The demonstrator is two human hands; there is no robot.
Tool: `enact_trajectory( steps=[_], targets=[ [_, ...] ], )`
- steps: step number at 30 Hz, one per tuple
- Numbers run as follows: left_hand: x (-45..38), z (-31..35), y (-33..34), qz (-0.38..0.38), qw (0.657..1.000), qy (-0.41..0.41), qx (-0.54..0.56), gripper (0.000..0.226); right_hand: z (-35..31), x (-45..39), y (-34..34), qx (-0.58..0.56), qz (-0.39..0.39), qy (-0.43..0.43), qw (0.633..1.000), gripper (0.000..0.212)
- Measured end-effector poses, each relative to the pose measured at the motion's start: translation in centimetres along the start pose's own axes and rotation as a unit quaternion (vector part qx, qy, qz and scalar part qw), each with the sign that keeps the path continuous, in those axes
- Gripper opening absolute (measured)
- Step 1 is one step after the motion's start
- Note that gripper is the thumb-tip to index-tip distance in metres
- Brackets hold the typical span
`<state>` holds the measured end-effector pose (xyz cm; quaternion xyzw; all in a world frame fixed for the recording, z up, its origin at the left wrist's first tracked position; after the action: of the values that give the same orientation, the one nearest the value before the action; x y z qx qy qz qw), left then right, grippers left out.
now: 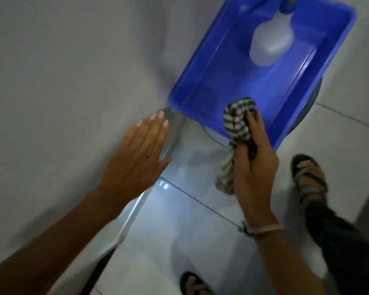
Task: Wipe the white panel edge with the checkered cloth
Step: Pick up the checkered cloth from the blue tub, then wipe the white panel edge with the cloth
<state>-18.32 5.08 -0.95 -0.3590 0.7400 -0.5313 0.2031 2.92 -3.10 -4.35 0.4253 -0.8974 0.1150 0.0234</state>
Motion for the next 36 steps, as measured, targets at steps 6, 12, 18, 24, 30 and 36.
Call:
enact_trajectory(
  steps=[6, 12, 18, 24, 30, 36],
  targets=[
    [3.8, -2.7, 4.4, -0.010, 0.984, 0.125, -0.125, 0.070, 14.8, 16.3, 11.4, -0.295, 0.067, 0.381, 0.874, 0.052],
    [2.3, -1.5, 8.8, 0.044, 0.957, 0.195, -0.211, 0.068, 25.6, 15.6, 19.8, -0.296, -0.011, 0.362, 0.884, 0.051],
    [-0.3, -2.3, 12.2, 0.010, 0.927, 0.207, -0.313, 0.068, 27.5, 14.9, 26.3, -0.193, -0.130, 0.221, 0.947, 0.065],
    [-0.8, -2.1, 12.5, 0.021, 0.915, 0.221, -0.338, 0.072, 27.8, 4.8, 26.3, -0.100, -0.140, 0.124, 0.977, 0.078],
    [-0.7, -1.9, 12.4, 0.026, 0.922, 0.216, -0.320, 0.076, 25.8, -7.1, 25.5, -0.166, -0.142, 0.127, 0.968, 0.077],
    [-0.8, -2.2, 12.9, 0.041, 0.916, 0.227, -0.327, 0.071, 30.5, 14.9, 27.1, -0.117, -0.248, 0.141, 0.951, 0.106]
  ],
)
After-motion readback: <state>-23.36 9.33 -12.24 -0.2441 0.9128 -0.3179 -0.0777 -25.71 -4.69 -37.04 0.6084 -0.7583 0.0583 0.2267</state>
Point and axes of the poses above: each hand's wrist, its own x-axis away from the middle knuckle, its own y-axis out of the palm, z = x × y, the point moved 2 cm from there along -x, towards the middle knuckle, and after that the axes turned 3 degrees about -x, right-handed, at the moved point
